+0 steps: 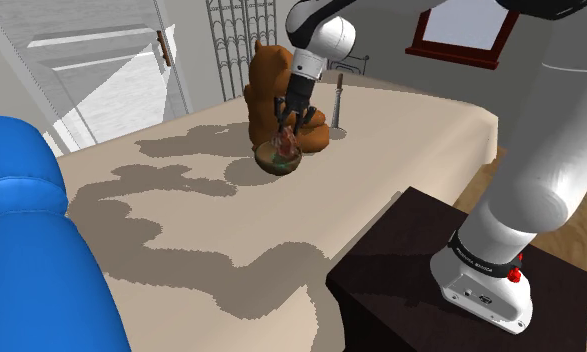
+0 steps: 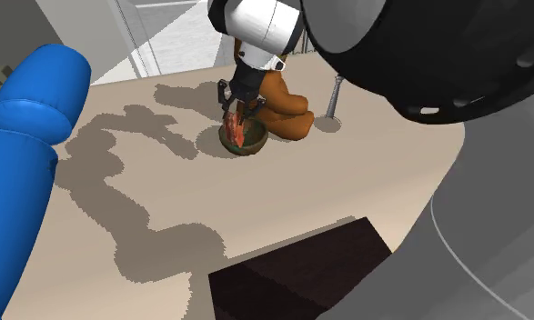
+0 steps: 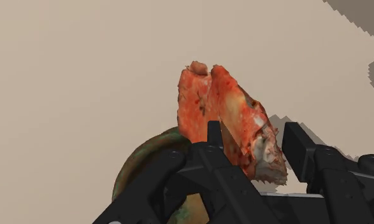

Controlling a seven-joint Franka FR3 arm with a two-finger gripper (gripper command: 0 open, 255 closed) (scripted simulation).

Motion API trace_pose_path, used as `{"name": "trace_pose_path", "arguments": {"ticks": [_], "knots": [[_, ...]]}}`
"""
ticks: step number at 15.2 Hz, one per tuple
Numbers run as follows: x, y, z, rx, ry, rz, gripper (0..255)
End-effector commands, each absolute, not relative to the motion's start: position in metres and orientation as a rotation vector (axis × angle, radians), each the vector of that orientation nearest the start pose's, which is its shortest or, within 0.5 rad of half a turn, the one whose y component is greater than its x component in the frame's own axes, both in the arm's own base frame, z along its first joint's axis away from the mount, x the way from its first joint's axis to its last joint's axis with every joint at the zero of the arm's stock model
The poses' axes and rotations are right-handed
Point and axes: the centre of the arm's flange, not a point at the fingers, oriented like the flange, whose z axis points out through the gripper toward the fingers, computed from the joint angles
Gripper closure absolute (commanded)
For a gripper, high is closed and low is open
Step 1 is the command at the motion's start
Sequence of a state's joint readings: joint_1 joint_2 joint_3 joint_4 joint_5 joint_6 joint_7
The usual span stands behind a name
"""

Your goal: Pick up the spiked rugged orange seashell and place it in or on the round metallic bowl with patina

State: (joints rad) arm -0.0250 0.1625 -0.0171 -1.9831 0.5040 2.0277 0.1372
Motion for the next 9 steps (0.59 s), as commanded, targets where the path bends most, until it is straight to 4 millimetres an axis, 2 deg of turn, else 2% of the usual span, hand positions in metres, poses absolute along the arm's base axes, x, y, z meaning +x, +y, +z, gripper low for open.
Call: {"name": "trace_pose_path", "arguments": {"ticks": [1, 9], "knots": [[0.6, -0.01, 0.381, -2.644, 0.579, 0.186, 255], [0.692, -0.057, 0.386, -2.644, 0.579, 0.186, 255]]}}
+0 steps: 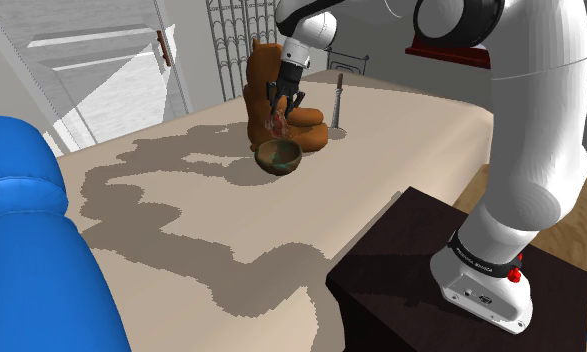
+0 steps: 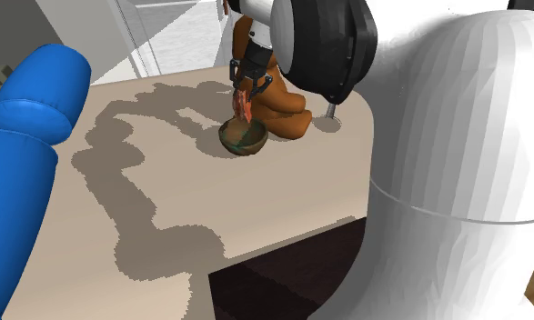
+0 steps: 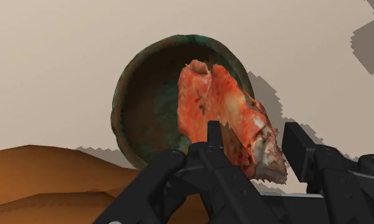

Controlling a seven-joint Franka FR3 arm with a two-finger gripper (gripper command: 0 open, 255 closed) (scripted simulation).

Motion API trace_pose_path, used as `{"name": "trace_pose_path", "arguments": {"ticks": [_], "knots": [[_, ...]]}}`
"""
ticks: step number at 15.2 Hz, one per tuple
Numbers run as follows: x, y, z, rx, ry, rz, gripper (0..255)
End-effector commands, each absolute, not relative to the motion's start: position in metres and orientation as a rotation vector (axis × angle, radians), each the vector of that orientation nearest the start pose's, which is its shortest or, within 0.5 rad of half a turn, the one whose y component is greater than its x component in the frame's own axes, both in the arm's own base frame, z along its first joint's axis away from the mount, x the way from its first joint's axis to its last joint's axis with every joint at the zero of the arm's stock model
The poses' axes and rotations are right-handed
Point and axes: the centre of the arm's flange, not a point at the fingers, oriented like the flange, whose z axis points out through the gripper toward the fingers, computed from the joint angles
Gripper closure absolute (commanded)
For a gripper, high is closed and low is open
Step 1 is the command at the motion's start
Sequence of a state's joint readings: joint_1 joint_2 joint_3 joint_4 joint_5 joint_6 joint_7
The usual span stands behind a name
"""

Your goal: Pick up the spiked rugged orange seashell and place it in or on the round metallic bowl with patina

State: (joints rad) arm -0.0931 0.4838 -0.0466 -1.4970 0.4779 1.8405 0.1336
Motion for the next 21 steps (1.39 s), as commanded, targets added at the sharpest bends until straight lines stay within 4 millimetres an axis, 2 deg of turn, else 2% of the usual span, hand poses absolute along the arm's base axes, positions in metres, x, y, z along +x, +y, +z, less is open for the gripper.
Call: {"name": "trace_pose_path", "arguments": {"ticks": [1, 16, 21], "knots": [[0.692, -0.057, 0.381, -2.644, 0.579, 0.186, 255], [0.692, -0.057, 0.297, -2.644, 0.579, 0.186, 255], [0.692, -0.057, 0.297, -2.644, 0.579, 0.186, 255]]}}
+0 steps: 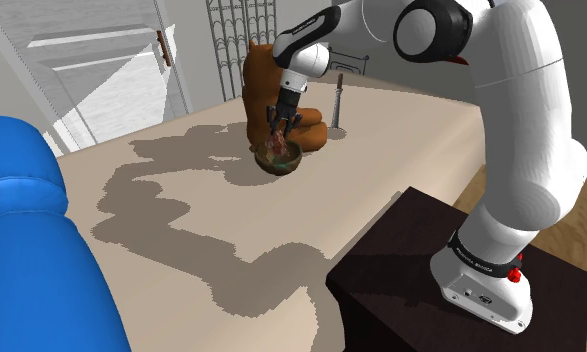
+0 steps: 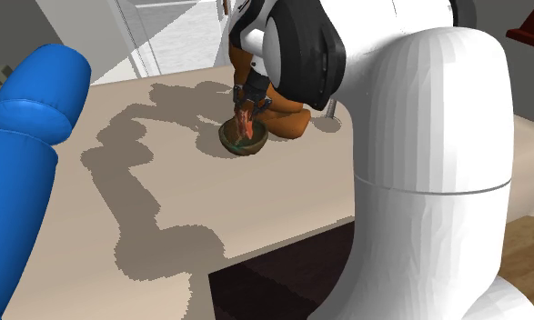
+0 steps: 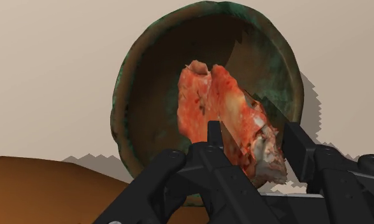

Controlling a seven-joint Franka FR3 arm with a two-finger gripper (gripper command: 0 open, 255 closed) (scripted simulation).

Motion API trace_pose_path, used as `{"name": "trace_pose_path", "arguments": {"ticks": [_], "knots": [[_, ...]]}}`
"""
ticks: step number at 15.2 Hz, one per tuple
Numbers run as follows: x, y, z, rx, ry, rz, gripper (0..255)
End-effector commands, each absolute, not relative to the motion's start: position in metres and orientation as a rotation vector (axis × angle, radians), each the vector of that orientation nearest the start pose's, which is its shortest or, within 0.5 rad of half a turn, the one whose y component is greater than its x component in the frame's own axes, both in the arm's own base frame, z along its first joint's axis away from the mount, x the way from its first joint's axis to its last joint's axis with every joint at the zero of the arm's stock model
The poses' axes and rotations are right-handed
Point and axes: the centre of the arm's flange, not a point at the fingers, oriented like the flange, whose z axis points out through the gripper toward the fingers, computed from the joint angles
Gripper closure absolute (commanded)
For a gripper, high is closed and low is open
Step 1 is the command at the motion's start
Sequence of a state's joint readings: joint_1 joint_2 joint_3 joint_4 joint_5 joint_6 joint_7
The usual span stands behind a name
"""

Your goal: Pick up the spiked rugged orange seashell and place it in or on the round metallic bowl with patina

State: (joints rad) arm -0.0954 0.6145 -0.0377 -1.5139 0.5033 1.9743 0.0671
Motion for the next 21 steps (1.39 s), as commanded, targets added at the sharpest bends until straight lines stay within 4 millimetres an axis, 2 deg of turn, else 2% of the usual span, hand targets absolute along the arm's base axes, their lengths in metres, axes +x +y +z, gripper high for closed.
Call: {"name": "trace_pose_path", "arguments": {"ticks": [1, 3, 4, 9, 13, 21], "knots": [[0.692, -0.057, 0.297, -2.644, 0.579, 0.186, 255], [0.692, -0.057, 0.297, -2.644, 0.579, 0.186, 255], [0.692, -0.057, 0.297, -2.644, 0.579, 0.186, 0], [0.692, -0.057, 0.297, -2.644, 0.579, 0.186, 0], [0.694, -0.079, 0.342, -2.644, 0.579, 0.186, 0], [0.694, -0.079, 0.342, -2.644, 0.579, 0.186, 0]]}}
